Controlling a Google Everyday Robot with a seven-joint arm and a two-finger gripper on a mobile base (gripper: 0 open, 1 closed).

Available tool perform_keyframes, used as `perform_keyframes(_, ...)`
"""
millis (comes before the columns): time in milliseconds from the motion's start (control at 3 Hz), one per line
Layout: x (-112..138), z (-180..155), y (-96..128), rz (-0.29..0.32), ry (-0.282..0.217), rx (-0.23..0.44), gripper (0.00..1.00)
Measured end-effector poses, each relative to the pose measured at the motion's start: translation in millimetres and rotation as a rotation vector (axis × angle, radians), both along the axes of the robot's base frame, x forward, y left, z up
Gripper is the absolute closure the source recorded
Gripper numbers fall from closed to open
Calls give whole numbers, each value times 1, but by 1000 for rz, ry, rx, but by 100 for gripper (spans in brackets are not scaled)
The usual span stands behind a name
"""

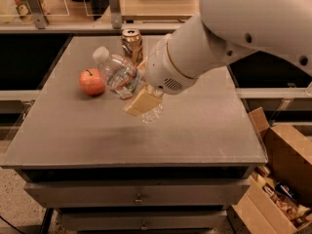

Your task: Knock water bottle over

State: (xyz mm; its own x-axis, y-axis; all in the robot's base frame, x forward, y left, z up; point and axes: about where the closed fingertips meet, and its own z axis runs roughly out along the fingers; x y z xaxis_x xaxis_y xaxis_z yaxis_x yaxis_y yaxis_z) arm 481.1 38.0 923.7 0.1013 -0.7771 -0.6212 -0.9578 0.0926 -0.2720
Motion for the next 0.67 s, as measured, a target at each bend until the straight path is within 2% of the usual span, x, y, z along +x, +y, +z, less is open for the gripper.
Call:
perform_keyframes(333, -7, -5, 22, -11, -2, -139, 100)
perform_keyframes(667, -12, -32, 33, -32, 41, -307, 100)
